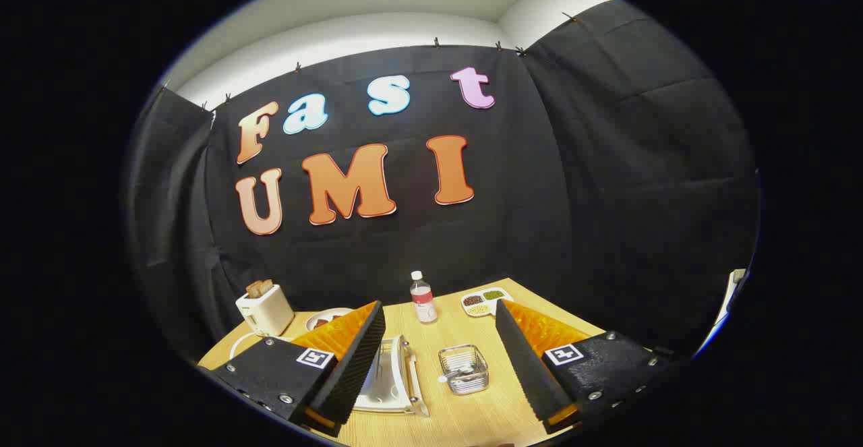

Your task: Take the plate from the dish rack, then take the spoon from the basket and place it into the plate.

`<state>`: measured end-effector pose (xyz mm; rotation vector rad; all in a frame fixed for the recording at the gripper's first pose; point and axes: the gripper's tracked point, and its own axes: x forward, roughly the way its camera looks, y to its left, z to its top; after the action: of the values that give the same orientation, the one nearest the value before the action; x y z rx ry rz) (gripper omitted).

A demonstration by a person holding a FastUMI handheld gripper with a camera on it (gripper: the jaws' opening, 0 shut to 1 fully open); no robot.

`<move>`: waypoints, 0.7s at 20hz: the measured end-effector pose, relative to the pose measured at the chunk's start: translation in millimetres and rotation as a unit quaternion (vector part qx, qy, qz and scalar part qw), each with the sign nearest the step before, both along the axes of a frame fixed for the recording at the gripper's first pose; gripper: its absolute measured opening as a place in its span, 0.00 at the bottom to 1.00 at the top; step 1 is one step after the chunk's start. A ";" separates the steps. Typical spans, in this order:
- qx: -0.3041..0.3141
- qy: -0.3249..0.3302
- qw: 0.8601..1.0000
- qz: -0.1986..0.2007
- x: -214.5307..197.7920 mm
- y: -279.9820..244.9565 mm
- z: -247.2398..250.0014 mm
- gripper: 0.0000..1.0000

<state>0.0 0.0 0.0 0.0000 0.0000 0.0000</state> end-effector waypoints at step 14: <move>-0.065 0.005 0.998 -0.009 -29.4 33.4 0.9 0.98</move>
<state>-29.4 33.4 0.9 -0.1299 0.0109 -0.0177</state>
